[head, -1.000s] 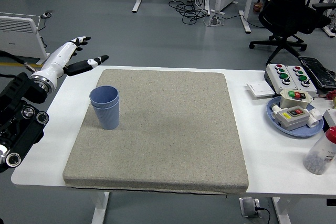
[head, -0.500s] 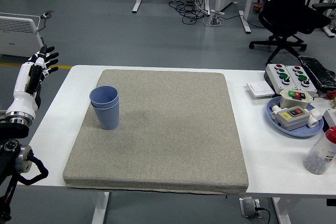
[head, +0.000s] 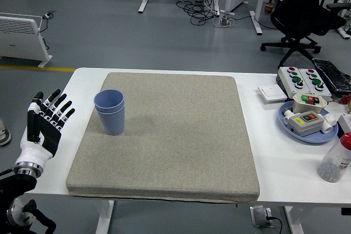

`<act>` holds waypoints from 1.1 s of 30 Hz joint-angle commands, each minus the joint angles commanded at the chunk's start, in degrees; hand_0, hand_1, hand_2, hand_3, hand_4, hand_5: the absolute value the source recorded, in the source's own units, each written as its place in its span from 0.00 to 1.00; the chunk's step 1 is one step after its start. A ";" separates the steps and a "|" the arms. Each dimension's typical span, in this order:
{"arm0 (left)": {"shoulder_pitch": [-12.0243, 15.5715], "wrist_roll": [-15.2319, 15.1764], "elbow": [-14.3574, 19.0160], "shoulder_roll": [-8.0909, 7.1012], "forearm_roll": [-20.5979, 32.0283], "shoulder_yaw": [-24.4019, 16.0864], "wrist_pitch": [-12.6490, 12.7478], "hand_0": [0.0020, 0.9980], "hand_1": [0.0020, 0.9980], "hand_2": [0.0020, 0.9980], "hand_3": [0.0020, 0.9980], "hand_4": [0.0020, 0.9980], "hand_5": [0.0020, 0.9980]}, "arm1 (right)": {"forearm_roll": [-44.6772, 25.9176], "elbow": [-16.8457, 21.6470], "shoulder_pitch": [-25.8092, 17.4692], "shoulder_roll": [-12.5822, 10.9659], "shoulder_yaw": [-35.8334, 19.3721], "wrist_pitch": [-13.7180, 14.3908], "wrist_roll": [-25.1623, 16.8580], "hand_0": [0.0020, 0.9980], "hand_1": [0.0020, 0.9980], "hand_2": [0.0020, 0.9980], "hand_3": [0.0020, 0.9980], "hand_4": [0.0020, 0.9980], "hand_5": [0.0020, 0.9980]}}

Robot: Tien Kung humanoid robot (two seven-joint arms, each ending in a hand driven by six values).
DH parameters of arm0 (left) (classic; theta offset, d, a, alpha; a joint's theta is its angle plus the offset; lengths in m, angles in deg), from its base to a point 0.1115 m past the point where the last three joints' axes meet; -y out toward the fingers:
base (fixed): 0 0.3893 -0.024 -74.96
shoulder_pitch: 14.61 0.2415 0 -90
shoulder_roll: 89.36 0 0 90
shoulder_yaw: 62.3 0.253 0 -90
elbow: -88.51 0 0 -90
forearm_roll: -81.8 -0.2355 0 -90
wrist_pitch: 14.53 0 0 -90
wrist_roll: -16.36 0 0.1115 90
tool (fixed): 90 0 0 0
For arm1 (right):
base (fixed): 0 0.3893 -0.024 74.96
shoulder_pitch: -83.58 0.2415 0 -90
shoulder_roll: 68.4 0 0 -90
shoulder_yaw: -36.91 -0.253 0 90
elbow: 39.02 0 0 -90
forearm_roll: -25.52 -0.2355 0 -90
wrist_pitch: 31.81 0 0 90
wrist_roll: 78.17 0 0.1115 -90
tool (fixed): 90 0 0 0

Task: Push cup pick cup insert cup

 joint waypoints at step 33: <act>2.01 -0.94 -0.36 1.05 -0.85 2.90 0.56 0.91 0.93 0.95 0.91 0.60 1.00 | -0.60 -0.03 0.47 -0.43 0.45 0.12 -0.46 0.71 0.60 0.69 0.62 0.19 0.54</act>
